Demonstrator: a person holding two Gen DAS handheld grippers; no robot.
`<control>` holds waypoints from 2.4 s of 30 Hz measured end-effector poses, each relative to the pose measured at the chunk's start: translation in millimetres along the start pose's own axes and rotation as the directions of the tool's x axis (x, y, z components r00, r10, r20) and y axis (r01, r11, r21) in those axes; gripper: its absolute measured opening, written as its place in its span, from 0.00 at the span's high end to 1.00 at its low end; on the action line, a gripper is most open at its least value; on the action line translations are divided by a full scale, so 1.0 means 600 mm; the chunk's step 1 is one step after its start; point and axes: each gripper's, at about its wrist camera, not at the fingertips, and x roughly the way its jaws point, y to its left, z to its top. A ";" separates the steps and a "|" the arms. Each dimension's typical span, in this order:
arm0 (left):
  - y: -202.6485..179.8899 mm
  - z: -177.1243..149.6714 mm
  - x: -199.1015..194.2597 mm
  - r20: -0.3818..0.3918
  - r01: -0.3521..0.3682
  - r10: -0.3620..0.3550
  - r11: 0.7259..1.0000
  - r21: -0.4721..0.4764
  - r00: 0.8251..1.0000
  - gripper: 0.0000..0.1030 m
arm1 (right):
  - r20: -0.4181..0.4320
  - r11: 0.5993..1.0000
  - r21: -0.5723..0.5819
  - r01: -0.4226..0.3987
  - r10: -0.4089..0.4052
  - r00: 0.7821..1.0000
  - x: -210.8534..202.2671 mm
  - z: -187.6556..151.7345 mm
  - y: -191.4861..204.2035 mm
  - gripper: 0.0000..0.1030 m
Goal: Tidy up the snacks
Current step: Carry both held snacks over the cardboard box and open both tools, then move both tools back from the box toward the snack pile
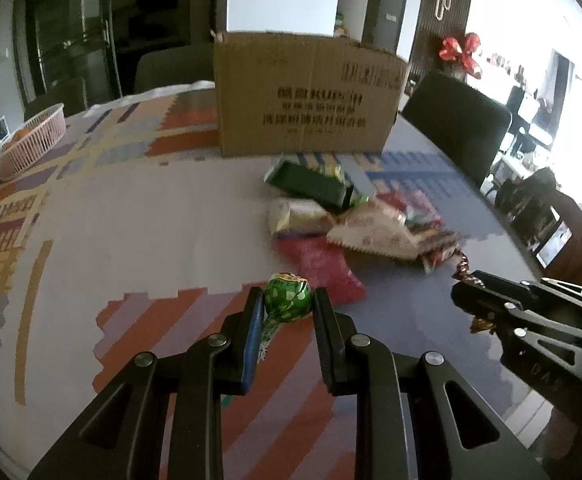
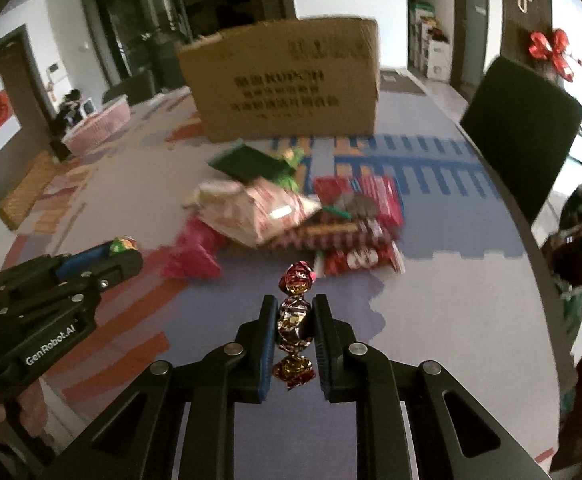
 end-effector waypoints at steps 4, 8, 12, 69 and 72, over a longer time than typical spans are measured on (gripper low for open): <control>-0.009 0.021 -0.018 0.034 -0.006 0.006 1.000 -0.001 0.999 0.75 | 0.045 0.999 -0.016 -0.037 0.038 0.998 -0.019 0.024 0.004 0.82; -0.016 0.049 -0.036 0.081 -0.007 0.007 1.000 0.003 0.997 0.75 | 0.103 0.998 -0.040 -0.047 0.051 0.993 -0.037 0.050 0.006 0.82; -0.024 0.084 -0.049 0.130 -0.010 0.008 1.000 0.016 0.991 0.75 | 0.155 0.997 -0.041 -0.062 0.067 0.986 -0.051 0.083 0.000 0.81; 0.027 0.494 0.130 -0.010 -0.003 0.004 0.998 0.057 1.000 0.53 | 0.092 0.996 -0.089 -0.027 0.035 0.995 0.077 0.491 -0.036 0.65; 0.023 0.479 0.099 0.028 -0.017 0.014 0.997 0.080 1.000 0.46 | 0.121 0.994 -0.112 -0.014 0.028 0.992 0.058 0.476 -0.034 0.65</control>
